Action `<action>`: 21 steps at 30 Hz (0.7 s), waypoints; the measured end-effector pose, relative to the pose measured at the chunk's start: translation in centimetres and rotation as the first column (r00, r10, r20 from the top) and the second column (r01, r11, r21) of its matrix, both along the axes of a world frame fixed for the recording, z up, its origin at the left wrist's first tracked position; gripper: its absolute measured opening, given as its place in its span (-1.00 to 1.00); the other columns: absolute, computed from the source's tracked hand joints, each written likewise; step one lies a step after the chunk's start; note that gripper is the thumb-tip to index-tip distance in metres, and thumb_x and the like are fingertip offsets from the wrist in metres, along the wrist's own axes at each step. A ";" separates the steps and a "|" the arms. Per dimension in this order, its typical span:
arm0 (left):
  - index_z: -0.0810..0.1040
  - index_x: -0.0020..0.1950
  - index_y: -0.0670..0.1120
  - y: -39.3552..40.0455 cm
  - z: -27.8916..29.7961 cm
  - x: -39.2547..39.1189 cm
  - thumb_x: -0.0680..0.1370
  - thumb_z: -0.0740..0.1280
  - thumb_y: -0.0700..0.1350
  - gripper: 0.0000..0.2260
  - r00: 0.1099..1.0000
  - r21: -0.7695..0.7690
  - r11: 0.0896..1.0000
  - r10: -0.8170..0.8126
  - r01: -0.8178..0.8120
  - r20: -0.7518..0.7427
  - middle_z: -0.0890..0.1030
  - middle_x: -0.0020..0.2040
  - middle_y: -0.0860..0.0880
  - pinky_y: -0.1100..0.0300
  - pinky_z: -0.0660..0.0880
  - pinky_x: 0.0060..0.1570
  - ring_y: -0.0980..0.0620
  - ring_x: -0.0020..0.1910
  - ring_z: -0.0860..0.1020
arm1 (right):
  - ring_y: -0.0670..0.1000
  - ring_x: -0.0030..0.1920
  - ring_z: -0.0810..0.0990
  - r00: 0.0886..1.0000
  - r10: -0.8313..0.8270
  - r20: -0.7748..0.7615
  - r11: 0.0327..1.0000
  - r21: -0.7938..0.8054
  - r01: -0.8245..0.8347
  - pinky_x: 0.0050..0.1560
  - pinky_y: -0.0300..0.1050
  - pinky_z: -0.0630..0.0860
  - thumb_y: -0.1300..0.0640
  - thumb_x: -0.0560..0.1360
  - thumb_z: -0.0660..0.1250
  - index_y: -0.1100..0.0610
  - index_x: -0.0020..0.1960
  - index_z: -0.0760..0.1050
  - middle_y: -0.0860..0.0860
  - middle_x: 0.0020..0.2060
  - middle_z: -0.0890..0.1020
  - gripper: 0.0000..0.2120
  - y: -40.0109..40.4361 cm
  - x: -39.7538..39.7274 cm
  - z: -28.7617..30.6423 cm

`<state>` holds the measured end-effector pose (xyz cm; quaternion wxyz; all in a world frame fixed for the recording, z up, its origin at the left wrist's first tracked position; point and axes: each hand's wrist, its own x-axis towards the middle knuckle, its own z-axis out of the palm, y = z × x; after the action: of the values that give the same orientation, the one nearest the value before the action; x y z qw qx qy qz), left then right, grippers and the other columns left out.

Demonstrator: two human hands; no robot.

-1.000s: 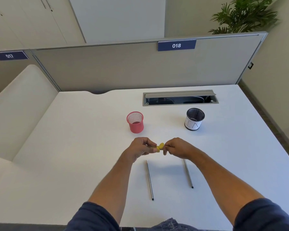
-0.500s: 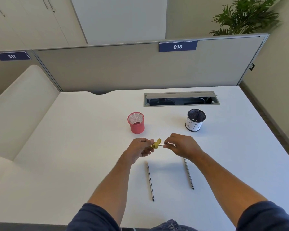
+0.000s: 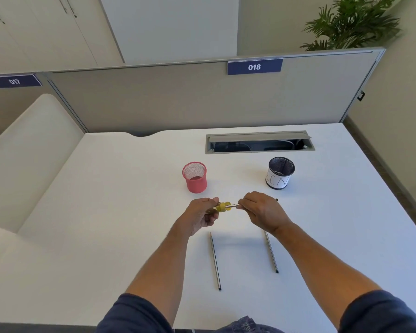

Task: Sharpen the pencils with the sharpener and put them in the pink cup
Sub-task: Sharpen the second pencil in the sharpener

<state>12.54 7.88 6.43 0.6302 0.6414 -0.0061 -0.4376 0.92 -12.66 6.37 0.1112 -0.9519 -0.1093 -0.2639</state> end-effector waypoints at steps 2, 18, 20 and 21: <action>0.59 0.00 -0.18 0.2 0.0 0.2 0.60 0.41 -0.08 -0.84 0.999 -0.005 0.999 -0.046 0.046 0.013 0.63 -0.25 -0.20 0.19 0.49 -0.30 -0.03 -0.38 0.51 | 0.14 -0.37 0.52 0.998 -0.018 -0.055 1.000 0.010 0.018 -0.46 -0.05 0.44 0.19 0.51 0.49 0.21 -0.14 0.63 0.08 -0.33 0.57 -0.90 0.0 -0.3 -0.2; 0.69 -0.06 -0.14 0.7 -0.7 0.7 0.27 0.64 -0.27 -0.70 0.948 0.103 0.978 -0.202 0.181 0.246 0.75 -0.04 -0.16 -0.03 0.57 0.19 -0.04 -0.05 0.70 | -0.23 -0.43 0.43 0.564 0.159 -0.810 0.794 0.444 0.414 -0.29 -0.25 0.35 -0.09 0.62 0.29 -0.04 -0.21 0.70 -0.09 -0.41 0.53 -0.68 -0.7 0.5 0.8; 0.69 -0.03 -0.11 0.6 -0.6 0.8 0.26 0.65 -0.20 -0.68 0.951 0.113 0.979 -0.192 0.169 0.242 0.75 -0.01 -0.15 0.03 0.55 0.10 -0.02 -0.04 0.68 | -0.21 -0.44 0.42 0.594 0.171 -0.786 0.779 0.477 0.408 -0.27 -0.21 0.37 -0.08 0.62 0.29 -0.04 -0.14 0.68 -0.07 -0.42 0.55 -0.74 -0.6 0.5 0.9; 0.69 -0.01 -0.11 0.6 -0.6 0.8 0.28 0.64 -0.19 -0.68 0.955 0.116 0.980 -0.186 0.162 0.233 0.75 -0.01 -0.14 0.06 0.53 0.07 0.00 -0.06 0.68 | -0.20 -0.44 0.43 0.611 0.165 -0.774 0.779 0.482 0.401 -0.28 -0.21 0.38 -0.07 0.60 0.31 -0.04 -0.11 0.65 -0.06 -0.44 0.57 -0.79 -0.5 0.4 0.9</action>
<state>13.30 8.49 5.86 0.5524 0.7162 -0.1186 -0.4097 1.33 -13.20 7.26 0.4314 -0.8827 0.1100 0.1503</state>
